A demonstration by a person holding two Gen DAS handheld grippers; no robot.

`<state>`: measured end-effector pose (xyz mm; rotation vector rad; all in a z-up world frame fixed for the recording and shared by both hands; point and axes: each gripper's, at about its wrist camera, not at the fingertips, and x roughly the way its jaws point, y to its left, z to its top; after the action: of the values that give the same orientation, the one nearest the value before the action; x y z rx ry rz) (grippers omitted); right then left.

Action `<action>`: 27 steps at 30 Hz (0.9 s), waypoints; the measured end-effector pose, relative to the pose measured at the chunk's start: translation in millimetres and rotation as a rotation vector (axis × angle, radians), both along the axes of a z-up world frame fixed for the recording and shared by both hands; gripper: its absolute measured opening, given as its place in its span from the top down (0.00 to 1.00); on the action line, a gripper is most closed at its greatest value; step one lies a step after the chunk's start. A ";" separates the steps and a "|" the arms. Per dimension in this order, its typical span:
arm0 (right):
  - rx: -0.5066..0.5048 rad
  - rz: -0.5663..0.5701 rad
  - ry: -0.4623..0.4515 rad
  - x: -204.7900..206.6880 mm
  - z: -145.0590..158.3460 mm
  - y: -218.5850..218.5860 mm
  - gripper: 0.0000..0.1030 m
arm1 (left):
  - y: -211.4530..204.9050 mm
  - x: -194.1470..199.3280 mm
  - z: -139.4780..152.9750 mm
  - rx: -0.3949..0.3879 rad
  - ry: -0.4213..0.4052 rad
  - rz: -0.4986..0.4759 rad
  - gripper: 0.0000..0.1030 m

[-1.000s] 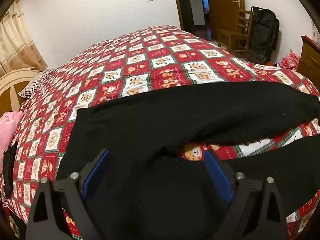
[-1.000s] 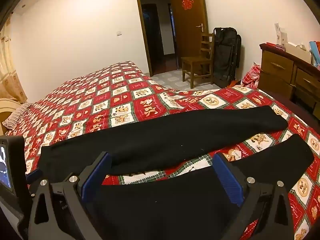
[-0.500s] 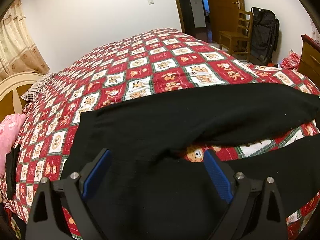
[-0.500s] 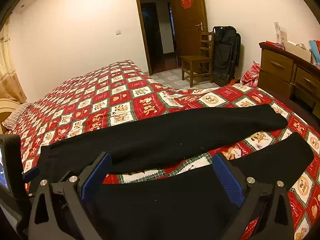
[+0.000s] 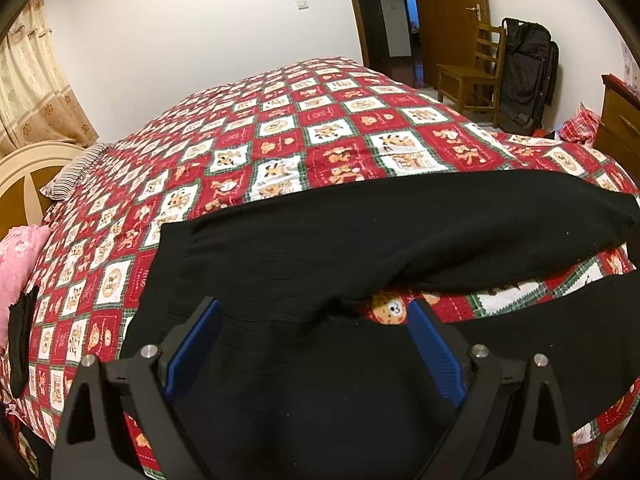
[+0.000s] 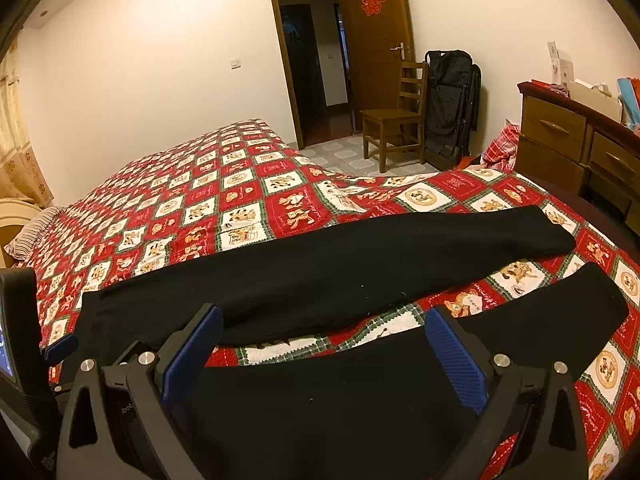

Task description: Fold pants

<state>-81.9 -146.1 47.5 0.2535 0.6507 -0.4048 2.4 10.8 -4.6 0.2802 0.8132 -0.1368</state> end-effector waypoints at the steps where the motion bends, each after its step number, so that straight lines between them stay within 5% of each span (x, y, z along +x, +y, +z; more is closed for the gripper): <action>1: 0.000 0.000 0.000 0.1 0.0 0.0 0.01 | -0.2 0.1 0.0 -0.001 0.001 -0.001 0.07; 27: 0.008 -0.002 0.005 0.6 -1.2 0.2 0.01 | 0.8 0.9 -1.2 -0.002 0.011 0.003 0.07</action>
<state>-81.3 -145.9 46.3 0.2609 0.6569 -0.4047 3.3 11.6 -5.9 0.2766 0.8246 -0.1368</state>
